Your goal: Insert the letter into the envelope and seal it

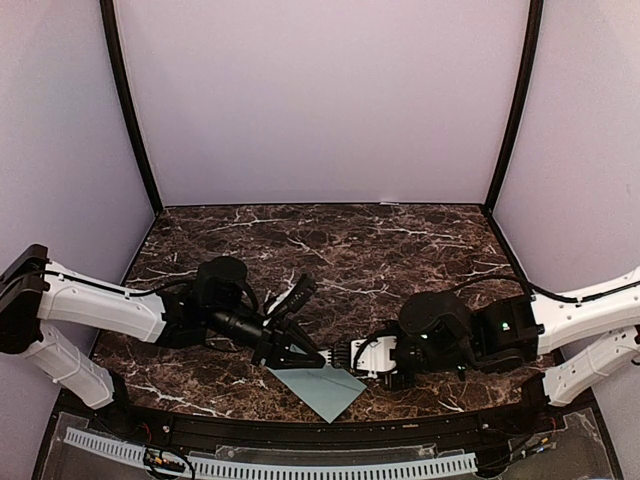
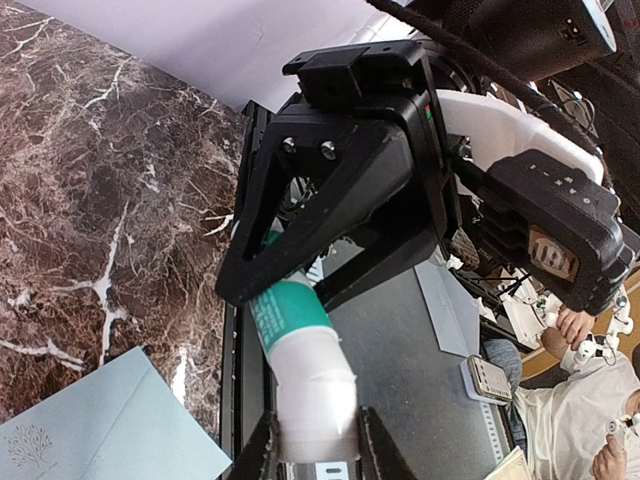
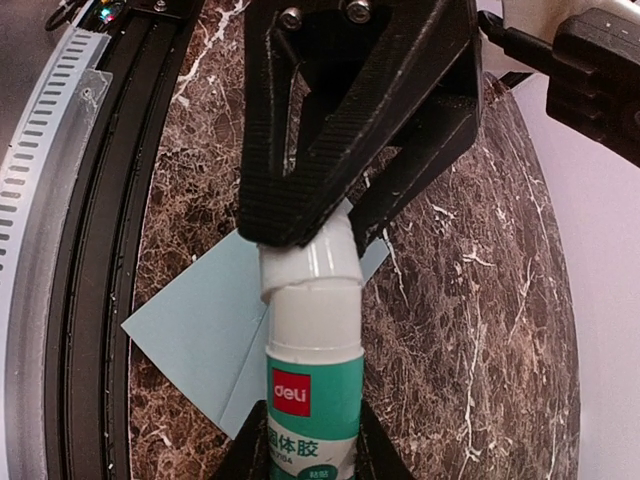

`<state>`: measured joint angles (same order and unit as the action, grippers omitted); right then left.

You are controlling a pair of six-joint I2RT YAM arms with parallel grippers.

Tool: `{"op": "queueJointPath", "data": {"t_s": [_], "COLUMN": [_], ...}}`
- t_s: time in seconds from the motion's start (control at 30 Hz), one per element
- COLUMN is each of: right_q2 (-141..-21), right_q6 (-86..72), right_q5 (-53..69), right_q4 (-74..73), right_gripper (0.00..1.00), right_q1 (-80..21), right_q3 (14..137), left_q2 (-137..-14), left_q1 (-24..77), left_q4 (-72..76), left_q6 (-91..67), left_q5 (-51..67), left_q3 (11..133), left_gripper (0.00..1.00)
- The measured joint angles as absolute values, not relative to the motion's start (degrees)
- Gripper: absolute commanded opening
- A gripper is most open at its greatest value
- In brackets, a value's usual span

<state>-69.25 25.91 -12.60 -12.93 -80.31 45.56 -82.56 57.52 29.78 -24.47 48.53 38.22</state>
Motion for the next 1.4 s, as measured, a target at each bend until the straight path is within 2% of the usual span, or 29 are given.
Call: {"op": "queueJointPath", "data": {"t_s": [0.9, 1.4], "right_q2": [-73.3, -76.4], "right_q6": [26.2, 27.0], "right_q5": [-15.5, -16.3], "right_q4": [-23.3, -27.7], "right_gripper": [0.0, 0.0], "right_q1": [-81.4, -81.4], "right_q3": [51.7, 54.9], "left_q2": [-84.9, -86.4], "left_q1": [57.8, 57.8], "left_q4": [27.7, 26.4], "left_q6": [-23.6, -23.5], "left_q5": [48.3, 48.1], "left_q3": [39.4, 40.1], "left_gripper": [0.11, 0.16]}}
